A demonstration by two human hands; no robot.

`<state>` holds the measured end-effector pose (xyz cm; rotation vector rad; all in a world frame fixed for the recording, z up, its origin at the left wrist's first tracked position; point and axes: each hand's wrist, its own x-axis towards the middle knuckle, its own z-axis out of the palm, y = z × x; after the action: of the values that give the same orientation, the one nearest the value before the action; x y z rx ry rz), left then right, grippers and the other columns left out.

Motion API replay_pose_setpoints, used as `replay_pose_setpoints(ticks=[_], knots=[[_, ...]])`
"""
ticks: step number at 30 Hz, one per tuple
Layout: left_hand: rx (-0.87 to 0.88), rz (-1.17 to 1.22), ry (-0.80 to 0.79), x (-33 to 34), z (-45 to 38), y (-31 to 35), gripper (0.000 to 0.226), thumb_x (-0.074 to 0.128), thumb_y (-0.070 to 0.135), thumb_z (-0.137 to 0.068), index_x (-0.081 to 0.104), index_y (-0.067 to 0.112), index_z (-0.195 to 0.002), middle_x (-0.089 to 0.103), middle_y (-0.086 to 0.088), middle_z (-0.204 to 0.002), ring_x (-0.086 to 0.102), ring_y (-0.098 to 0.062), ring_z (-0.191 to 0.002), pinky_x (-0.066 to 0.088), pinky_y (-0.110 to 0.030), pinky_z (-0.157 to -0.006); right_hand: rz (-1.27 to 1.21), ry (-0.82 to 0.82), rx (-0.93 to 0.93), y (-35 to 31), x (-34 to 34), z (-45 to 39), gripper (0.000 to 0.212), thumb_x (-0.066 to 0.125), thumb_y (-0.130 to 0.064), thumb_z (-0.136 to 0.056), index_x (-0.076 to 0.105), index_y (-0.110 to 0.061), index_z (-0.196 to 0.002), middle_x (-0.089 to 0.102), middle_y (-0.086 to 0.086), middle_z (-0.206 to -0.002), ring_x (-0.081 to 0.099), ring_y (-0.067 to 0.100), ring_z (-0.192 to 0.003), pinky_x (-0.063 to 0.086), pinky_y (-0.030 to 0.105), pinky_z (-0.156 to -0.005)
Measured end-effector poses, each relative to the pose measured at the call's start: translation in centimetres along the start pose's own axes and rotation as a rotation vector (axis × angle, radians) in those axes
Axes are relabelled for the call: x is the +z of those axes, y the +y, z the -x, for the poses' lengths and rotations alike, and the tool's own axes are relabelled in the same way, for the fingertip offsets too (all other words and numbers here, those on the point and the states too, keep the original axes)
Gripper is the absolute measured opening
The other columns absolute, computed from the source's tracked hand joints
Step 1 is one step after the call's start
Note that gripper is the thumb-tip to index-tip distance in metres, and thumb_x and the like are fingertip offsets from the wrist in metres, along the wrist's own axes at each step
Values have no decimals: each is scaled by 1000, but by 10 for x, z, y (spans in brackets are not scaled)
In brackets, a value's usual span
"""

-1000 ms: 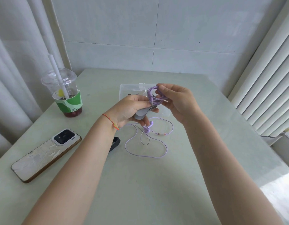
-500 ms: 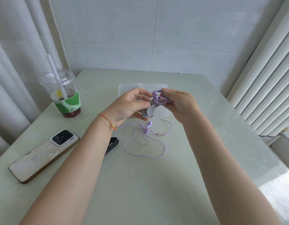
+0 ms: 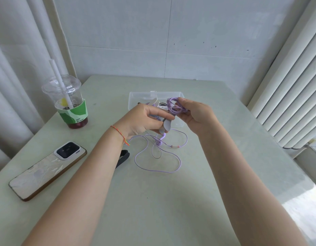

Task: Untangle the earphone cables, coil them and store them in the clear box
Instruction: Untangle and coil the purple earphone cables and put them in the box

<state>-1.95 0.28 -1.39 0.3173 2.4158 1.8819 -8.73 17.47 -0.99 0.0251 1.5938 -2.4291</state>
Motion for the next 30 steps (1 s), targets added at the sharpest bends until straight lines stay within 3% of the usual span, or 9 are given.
replay_pose_setpoints(ticks=[3, 6, 9, 12, 17, 20, 23, 27, 30], knots=[[12, -12, -33, -1, 3, 1, 32, 65, -8, -84, 75, 18, -99, 69, -12, -118, 69, -37, -97, 58, -35, -82, -24, -1, 33, 1, 0, -2, 6, 61, 0, -90, 66, 2, -90, 62, 11, -80, 61, 20, -70, 57, 33, -80], [17, -36, -55, 0, 7, 5, 26, 74, 0, -79, 75, 19, -97, 67, -21, -117, 69, -21, -72, 56, -27, -65, -49, -23, 54, 2, 2, -1, 7, 60, 0, -91, 66, 3, -92, 62, 11, -81, 60, 21, -72, 58, 31, -75], [57, -117, -23, 1, 7, 7, 24, 79, 9, -75, 78, 28, -90, 71, -10, -112, 52, -9, -55, 46, -30, -58, -55, -26, 61, 3, 4, 1, 7, 59, 0, -91, 66, 3, -90, 63, 11, -80, 61, 20, -71, 59, 30, -72], [48, -149, -26, 1, 7, 8, 20, 77, 18, -78, 76, 29, -94, 73, 2, -107, 57, -6, -62, 38, -30, -58, -67, -26, 71, 4, 3, 1, 9, 58, 0, -92, 66, 3, -91, 63, 12, -81, 62, 22, -73, 59, 32, -74], [69, -135, 17, 5, 4, 6, 20, 78, 45, -70, 78, 35, -88, 73, -10, -96, 46, -37, -71, 32, -35, -57, -78, -27, 87, 5, 5, 3, 10, 57, -1, -93, 66, 3, -89, 63, 13, -82, 62, 22, -73, 60, 28, -63], [43, -96, 90, 6, 0, 4, 34, 80, 65, -55, 77, 37, -74, 62, -18, -87, 38, -27, -63, 32, -34, -60, -73, -32, 92, 5, 6, 3, 11, 57, -2, -93, 66, 4, -93, 64, 14, -84, 62, 25, -77, 59, 27, -60], [8, -78, 162, 5, -1, 3, 16, 81, 43, -64, 74, 29, -66, 56, -5, -70, 40, -9, -51, 35, -21, -56, -92, -56, 104, 3, 7, 4, 11, 57, -2, -93, 67, 4, -92, 65, 14, -88, 61, 25, -84, 60, 29, -70], [5, -34, 221, 2, -1, 0, 13, 81, 29, -74, 76, 17, -76, 67, -15, -80, 52, -15, -66, 43, -30, -69, -219, -82, 107, -8, 6, 7, 13, 56, -1, -94, 65, 5, -89, 67, 14, -83, 66, 22, -76, 60, 32, -76], [13, 61, 277, 0, -3, 0, 10, 77, 12, -79, 69, 10, -85, 73, -4, -72, 64, -15, -56, 48, -27, -63, -254, -154, 66, -15, 4, 8, 19, 54, -1, -95, 68, 4, -84, 70, 13, -82, 69, 20, -74, 56, 35, -86]])
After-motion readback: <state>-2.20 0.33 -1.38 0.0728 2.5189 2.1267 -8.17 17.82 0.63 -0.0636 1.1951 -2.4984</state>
